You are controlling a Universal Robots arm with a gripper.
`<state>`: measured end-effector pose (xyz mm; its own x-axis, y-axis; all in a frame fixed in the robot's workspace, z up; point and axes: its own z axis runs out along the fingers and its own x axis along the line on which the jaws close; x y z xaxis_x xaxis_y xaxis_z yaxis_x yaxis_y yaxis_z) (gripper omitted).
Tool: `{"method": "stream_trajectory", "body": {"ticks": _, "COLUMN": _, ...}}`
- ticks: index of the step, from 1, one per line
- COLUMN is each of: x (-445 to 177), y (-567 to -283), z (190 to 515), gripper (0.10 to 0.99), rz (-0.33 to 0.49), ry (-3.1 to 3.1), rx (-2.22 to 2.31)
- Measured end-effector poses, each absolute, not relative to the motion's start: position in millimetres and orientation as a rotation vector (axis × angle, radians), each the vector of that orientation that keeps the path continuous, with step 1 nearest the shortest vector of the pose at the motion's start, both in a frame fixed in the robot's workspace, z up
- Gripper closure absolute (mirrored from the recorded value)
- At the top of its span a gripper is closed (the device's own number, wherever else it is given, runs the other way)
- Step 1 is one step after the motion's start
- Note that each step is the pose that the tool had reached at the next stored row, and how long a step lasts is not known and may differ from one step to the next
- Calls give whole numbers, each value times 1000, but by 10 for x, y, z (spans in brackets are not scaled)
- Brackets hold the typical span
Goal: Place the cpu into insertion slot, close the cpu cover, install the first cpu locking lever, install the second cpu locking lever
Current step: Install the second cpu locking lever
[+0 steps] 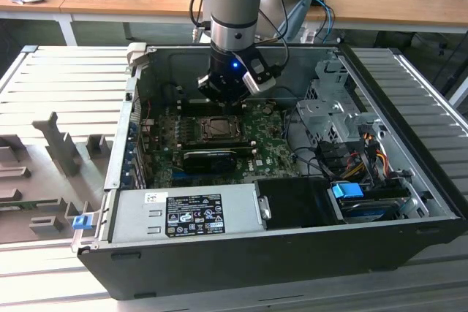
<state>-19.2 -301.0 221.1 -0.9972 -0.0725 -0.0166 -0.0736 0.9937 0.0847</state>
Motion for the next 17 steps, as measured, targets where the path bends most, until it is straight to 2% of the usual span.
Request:
{"method": "stream_trajectory", "body": {"ticks": 4, "x": -192, "y": -3010, "z": 2332, "gripper": 980, "rz": 134, "ry": 3123, "rx": -113}}
{"method": "stream_trajectory", "body": {"ticks": 17, "x": -192, "y": -3011, "z": 2377, "gripper": 980, "rz": 133, "ry": 3123, "rx": -108}}
